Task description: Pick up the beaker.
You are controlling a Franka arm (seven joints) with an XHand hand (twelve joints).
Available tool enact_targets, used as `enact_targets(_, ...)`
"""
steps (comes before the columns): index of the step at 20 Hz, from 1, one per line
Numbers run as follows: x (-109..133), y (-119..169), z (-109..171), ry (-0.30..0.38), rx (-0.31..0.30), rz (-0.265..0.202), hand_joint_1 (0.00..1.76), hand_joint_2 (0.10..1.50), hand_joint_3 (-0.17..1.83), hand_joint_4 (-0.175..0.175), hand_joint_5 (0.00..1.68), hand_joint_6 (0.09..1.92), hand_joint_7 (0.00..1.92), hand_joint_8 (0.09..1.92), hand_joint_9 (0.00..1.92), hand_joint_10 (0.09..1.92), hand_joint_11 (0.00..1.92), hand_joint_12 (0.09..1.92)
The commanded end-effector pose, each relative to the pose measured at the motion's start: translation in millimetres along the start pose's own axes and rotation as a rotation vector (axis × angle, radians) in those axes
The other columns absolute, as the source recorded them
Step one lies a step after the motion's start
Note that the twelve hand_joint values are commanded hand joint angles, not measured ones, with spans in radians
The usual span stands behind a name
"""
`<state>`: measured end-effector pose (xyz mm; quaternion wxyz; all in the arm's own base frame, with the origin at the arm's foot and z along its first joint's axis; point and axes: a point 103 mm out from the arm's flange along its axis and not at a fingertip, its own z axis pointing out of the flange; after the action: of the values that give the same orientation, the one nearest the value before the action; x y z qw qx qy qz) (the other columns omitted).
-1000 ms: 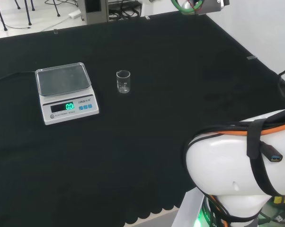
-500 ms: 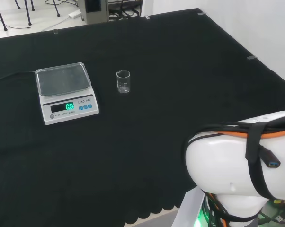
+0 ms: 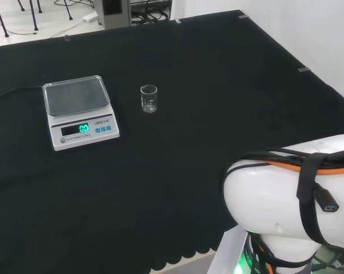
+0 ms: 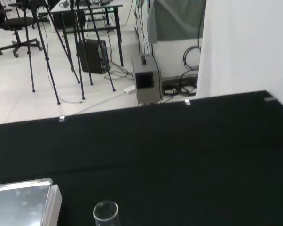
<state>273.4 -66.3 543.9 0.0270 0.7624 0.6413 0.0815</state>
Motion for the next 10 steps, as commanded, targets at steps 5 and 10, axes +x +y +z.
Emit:
enact_targets(5, 5, 33, 77, 0.058, 0.016, -0.023, 0.69, 0.78, 0.50, -0.043, 0.44, 0.18, 0.26, 0.76, 0.42, 0.85, 0.12, 1.47)
enact_targets(10, 10, 49, 118, 0.080, 0.055, -0.016, 0.70, 0.78, 0.52, -0.048, 0.49, 0.23, 0.31, 0.77, 0.46, 0.84, 0.14, 1.46)
